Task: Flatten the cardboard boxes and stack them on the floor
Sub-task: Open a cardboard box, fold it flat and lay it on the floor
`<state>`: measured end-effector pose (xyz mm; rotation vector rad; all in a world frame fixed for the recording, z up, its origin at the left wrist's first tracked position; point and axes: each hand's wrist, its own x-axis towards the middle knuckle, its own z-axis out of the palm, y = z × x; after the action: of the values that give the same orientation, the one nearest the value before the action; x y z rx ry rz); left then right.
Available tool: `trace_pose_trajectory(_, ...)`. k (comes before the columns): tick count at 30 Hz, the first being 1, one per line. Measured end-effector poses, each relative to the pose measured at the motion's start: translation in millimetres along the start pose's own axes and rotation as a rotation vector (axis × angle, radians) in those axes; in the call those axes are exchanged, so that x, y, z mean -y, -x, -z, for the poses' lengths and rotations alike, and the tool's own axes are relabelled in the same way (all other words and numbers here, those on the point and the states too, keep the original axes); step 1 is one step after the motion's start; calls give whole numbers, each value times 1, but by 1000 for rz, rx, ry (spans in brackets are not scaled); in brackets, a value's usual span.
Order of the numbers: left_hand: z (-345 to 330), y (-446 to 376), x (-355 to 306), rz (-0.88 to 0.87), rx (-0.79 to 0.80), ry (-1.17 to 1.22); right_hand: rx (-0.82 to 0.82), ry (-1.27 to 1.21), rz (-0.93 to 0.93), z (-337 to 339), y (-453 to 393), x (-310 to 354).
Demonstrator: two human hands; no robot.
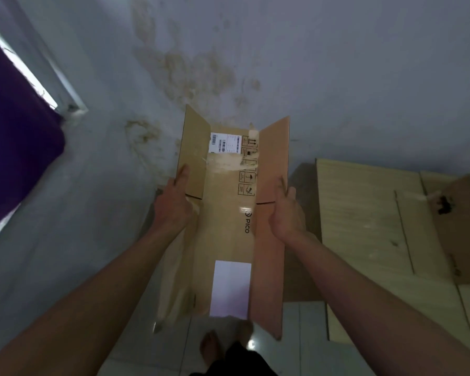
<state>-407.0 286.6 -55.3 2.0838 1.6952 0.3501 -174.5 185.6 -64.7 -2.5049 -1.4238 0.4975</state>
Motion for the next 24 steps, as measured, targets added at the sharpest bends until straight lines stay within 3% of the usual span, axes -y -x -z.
trace_pose_trajectory(7,-53,-41,58,76,84,42,135,-6,49,-77,-44,3)
trace_pose_trajectory(14,-150,-91,130,96,187,71,227,-12,-28,-174,-97,-21)
trace_pose_trajectory(24,-335,-155,241,63,306,-25,231,-141,-224,-386,-146,-94)
